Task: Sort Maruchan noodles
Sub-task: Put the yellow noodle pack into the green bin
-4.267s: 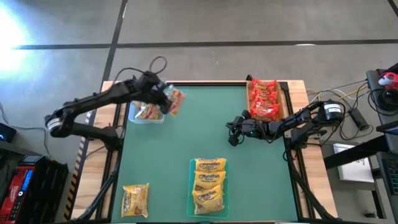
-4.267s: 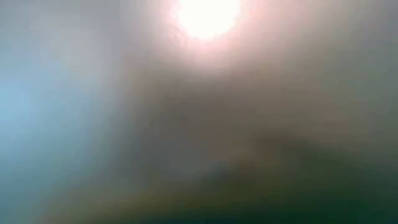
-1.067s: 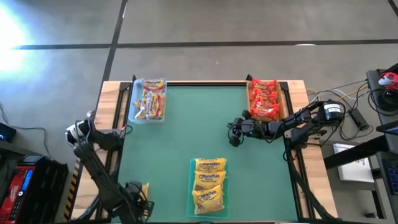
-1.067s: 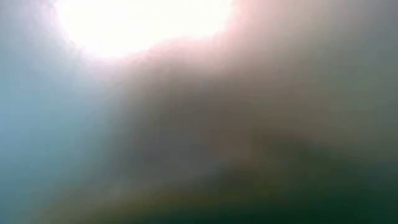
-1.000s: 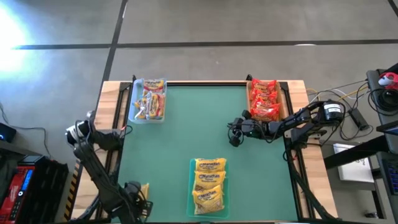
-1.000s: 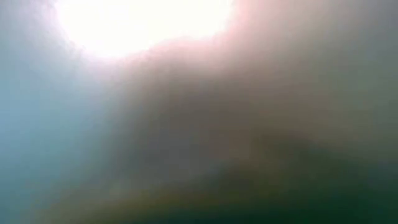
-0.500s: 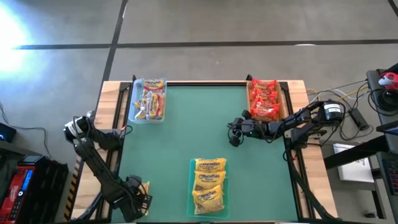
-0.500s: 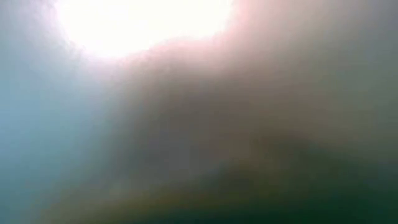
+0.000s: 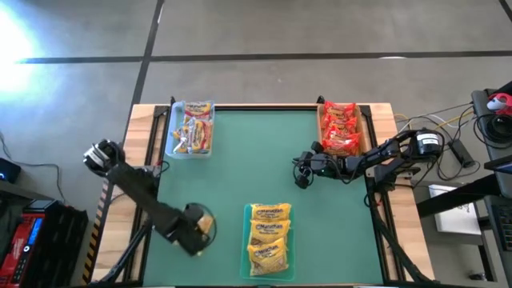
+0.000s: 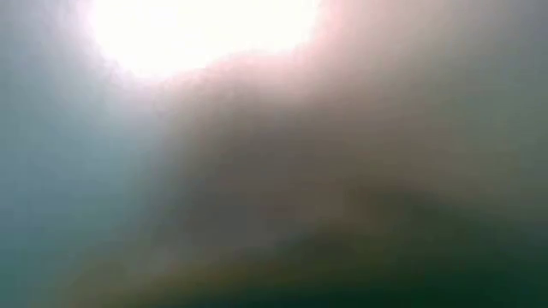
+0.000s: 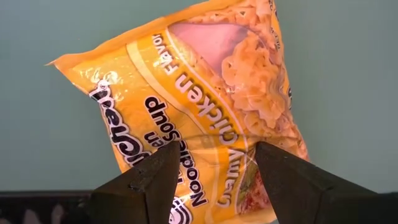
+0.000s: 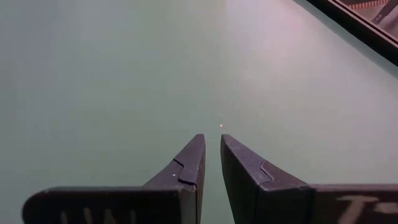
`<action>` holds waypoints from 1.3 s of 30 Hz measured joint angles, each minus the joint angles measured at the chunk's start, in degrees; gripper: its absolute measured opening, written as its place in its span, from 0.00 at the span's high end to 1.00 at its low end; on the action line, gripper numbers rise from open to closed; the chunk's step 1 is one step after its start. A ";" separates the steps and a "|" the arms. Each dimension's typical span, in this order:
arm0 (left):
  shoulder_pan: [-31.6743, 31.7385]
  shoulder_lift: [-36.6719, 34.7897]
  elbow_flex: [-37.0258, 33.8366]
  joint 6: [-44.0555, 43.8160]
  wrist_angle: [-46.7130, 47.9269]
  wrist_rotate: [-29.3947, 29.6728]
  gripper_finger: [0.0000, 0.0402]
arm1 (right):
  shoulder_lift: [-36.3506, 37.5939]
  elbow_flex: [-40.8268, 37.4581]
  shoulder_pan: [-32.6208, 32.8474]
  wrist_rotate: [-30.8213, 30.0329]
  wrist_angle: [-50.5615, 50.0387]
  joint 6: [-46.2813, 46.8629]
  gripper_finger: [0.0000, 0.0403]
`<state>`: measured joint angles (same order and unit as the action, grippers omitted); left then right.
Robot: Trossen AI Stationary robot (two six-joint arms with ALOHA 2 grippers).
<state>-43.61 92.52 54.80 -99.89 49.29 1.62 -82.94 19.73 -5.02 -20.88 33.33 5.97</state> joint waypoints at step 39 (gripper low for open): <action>36.96 -5.34 -4.47 66.95 -18.44 18.34 0.50 | 0.00 0.00 0.00 0.00 -0.01 -0.02 0.89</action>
<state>-6.66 87.18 50.32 -32.94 30.85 19.95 -82.94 19.73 -5.02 -20.88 33.32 5.96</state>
